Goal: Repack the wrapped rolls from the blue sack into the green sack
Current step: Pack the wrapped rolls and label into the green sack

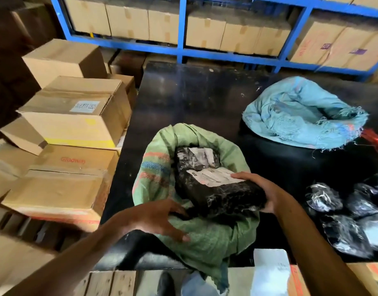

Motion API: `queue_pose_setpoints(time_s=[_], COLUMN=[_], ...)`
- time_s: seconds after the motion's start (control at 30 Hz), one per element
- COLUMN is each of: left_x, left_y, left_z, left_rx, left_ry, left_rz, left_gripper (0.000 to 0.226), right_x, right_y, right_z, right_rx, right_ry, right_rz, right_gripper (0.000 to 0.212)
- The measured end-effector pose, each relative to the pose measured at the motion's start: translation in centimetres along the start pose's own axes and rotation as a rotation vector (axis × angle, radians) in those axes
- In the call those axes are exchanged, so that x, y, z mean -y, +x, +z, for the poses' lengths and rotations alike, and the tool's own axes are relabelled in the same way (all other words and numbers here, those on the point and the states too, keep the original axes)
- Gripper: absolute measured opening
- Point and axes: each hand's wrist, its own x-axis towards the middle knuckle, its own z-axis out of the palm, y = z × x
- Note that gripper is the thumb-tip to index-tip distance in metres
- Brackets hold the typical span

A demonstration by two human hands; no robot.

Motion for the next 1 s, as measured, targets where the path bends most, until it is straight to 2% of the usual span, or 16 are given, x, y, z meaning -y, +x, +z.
queue_pose_setpoints(time_s=[0.1, 0.2, 0.27, 0.4, 0.47, 0.6, 0.7, 0.8, 0.87, 0.93, 1.0], left_x=[-0.1, 0.8, 1.0, -0.3, -1.1, -3.0, -4.1, -5.4, -6.4, -6.9, -7.2], left_y=[-0.4, -0.5, -1.1, -3.0, -3.2, -2.3, -1.4, -1.4, -1.9, -2.3, -2.1], left_z=[0.8, 1.8, 2.2, 2.2, 2.2, 4.3, 6.5, 6.8, 6.7, 6.1, 6.5], left_rx=[0.048, 0.055, 0.02, 0.039, 0.001, -0.086, -0.181, -0.191, -0.189, -0.211, -0.22], left_ry=[0.067, 0.185, 0.168, 0.115, 0.126, 0.312, 0.36, 0.242, 0.193, 0.146, 0.159], left_rz=[0.066, 0.049, 0.027, -0.026, 0.011, -0.018, 0.077, 0.082, 0.063, 0.047, -0.022], left_gripper=[0.069, 0.046, 0.037, 0.033, 0.025, 0.047, 0.027, 0.026, 0.024, 0.02, 0.034], right_x=[-0.6, -2.0, -2.5, -3.5, -4.0, -4.5, -5.8, -8.0, -9.2, -9.0, -8.2], right_y=[0.3, 0.9, 1.3, 3.0, 3.8, 4.2, 5.1, 5.2, 5.0, 4.8, 4.3], right_z=[1.1, 2.9, 3.8, 4.7, 5.1, 4.6, 3.5, 3.2, 3.2, 3.2, 3.0], right_rx=[-0.001, -0.051, -0.071, -0.07, -0.092, -0.071, -0.213, -0.305, -0.331, -0.329, -0.254], right_ry=[-0.153, -0.226, -0.19, -0.135, -0.156, -0.251, -0.493, -0.814, -0.923, -1.001, -1.125], right_rz=[0.067, 0.122, 0.125, 0.048, -0.006, -0.003, -0.06, -0.263, -0.361, -0.391, -0.335], right_gripper=[0.046, 0.03, 0.025, 0.037, 0.039, 0.038, 0.072, 0.064, 0.062, 0.06, 0.064])
